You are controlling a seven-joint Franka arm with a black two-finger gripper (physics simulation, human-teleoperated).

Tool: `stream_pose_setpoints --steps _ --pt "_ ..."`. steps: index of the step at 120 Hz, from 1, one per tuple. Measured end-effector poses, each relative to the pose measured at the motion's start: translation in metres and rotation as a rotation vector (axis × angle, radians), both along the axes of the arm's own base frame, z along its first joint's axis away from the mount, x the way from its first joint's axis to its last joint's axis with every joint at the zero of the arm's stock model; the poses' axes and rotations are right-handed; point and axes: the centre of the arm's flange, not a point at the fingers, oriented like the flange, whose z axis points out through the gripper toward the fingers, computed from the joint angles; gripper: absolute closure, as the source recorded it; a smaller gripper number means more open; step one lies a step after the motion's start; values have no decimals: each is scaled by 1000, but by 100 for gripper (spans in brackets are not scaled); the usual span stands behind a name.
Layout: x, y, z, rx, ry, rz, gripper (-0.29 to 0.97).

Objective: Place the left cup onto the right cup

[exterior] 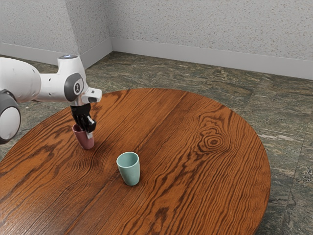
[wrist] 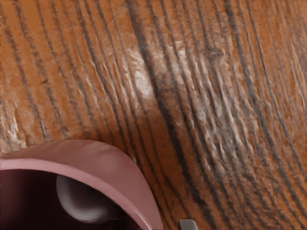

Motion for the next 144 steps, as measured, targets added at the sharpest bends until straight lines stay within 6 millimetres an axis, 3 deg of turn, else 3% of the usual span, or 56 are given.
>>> stream_pose_setpoints --steps 31,70,108,144 --pt "-1 1 0 0 0 0 76" --pt "-1 1 5 -4 -4 6 78" --pt "-6 -2 49 -19 -42 4 78" --pt "-28 -28 92 -56 -46 -22 78"
